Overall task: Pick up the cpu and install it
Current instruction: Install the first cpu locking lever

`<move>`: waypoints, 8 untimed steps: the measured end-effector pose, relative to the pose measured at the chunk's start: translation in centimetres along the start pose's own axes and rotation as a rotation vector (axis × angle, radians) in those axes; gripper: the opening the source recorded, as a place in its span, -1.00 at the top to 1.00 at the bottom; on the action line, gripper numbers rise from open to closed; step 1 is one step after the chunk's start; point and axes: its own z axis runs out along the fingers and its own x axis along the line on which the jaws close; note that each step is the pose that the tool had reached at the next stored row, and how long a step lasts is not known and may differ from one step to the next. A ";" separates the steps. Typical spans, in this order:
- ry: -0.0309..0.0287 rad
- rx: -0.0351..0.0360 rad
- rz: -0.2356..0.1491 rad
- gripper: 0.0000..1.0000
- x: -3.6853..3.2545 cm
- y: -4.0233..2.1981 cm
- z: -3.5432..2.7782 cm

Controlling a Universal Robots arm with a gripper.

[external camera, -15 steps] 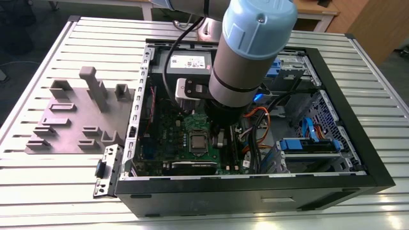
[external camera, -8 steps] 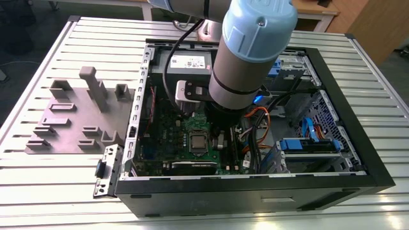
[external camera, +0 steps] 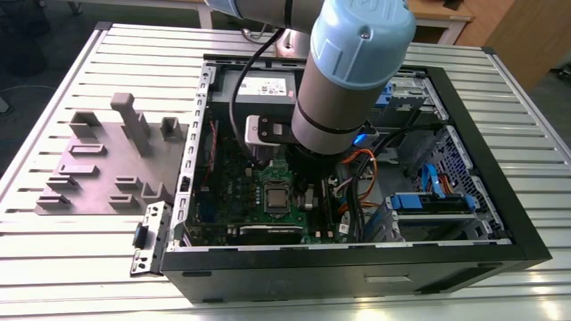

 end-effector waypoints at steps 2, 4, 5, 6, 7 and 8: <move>0.0004 0.0013 -0.005 0.79 0.01 -0.01 0.00; 0.0002 0.0043 -0.005 0.79 0.01 -0.01 0.03; 0.0000 0.0056 -0.005 0.79 0.02 0.00 0.08; 0.0001 0.0068 -0.006 0.79 0.02 -0.01 0.13; 0.0001 0.0081 -0.006 0.79 0.02 -0.02 0.19; 0.0001 0.0092 -0.006 0.79 0.02 -0.02 0.26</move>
